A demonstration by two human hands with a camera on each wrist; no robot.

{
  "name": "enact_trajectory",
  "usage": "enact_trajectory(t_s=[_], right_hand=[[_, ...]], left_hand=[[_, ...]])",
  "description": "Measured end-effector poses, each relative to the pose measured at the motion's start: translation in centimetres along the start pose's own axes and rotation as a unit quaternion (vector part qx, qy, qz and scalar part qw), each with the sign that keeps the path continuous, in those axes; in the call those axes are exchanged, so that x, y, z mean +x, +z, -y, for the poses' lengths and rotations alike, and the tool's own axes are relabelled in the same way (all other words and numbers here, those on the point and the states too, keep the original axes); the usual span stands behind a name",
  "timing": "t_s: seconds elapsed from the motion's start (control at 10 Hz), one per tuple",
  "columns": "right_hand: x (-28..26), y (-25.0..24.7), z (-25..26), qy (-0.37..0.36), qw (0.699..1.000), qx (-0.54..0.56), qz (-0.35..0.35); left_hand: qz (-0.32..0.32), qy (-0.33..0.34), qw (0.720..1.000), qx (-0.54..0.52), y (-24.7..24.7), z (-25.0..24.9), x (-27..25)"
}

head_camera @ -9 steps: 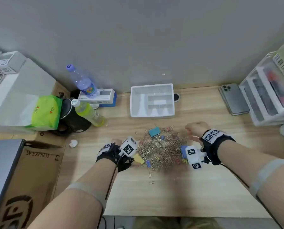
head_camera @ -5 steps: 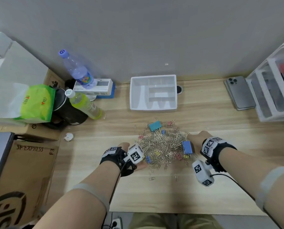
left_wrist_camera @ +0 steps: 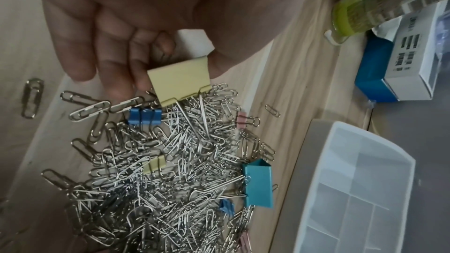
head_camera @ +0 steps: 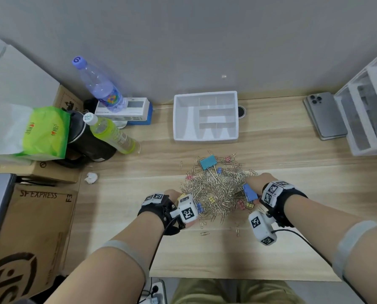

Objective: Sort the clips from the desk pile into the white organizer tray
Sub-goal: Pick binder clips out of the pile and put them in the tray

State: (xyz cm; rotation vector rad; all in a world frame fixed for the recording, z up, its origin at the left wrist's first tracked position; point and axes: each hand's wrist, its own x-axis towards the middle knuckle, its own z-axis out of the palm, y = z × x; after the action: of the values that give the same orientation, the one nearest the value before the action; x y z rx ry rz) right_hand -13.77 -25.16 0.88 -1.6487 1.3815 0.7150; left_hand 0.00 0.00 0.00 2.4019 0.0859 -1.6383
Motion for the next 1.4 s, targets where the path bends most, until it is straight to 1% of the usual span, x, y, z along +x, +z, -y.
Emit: enact_trajectory(t_s=[0.1,0.2,0.3,0.4,0.5,0.6,0.7,0.8,0.9,1.0,1.1,1.2,1.3,1.4], right_hand=[[-0.3,-0.3,0.6,0.009,1.000,0.015,0.015],[-0.4,-0.6,0.6,0.003,0.999,0.025,0.022],[0.1,-0.8,0.7,-0.005,0.998,0.044,0.052],[-0.3,-0.9,1.1,-0.017,0.996,0.060,0.071],[-2.4,-1.6,1.9,-0.027,0.995,0.065,0.068],[-3.0,-1.7,1.9,-0.059,0.993,0.060,0.084],[-2.6,-1.3,1.6,-0.116,0.990,0.060,0.052],[-2.2,-0.8,1.2,-0.160,0.987,-0.014,0.003],[-2.4,-0.6,0.8,-0.191,0.981,-0.038,-0.012],[-1.9,-0.6,0.4,-0.185,0.982,-0.038,-0.012],[-1.6,-0.8,0.4,-0.141,0.990,0.010,0.000],[-1.9,-1.4,0.6,-0.100,0.993,0.042,0.052],[-2.5,-1.8,0.7,-0.024,0.984,0.108,0.137],[-2.2,-1.8,0.6,0.019,0.979,0.115,0.167]], left_hand=[[0.013,-0.004,0.999,-0.050,-0.5,-0.5,-0.9],[-0.002,0.019,0.994,-0.109,-1.2,-2.0,-2.9],[-0.003,0.008,0.983,-0.183,-1.4,-2.1,-4.0],[0.009,-0.003,0.968,-0.249,-1.6,-2.6,-4.2],[0.010,-0.015,0.952,-0.305,-1.6,-3.1,-4.8],[0.021,-0.037,0.934,-0.356,-1.4,-3.2,-4.4],[0.036,-0.045,0.922,-0.383,-0.6,-3.3,-3.9],[0.078,-0.052,0.914,-0.395,0.4,-3.2,-3.9],[0.100,-0.043,0.909,-0.403,1.2,-2.9,-3.8],[0.129,-0.034,0.906,-0.402,1.4,-2.7,-3.5],[0.150,-0.028,0.902,-0.404,1.3,-2.6,-3.5],[0.169,-0.016,0.890,-0.423,1.3,-2.7,-3.6],[0.163,0.000,0.871,-0.463,1.2,-2.9,-3.6],[0.156,0.011,0.865,-0.476,1.4,-3.0,-3.4]])
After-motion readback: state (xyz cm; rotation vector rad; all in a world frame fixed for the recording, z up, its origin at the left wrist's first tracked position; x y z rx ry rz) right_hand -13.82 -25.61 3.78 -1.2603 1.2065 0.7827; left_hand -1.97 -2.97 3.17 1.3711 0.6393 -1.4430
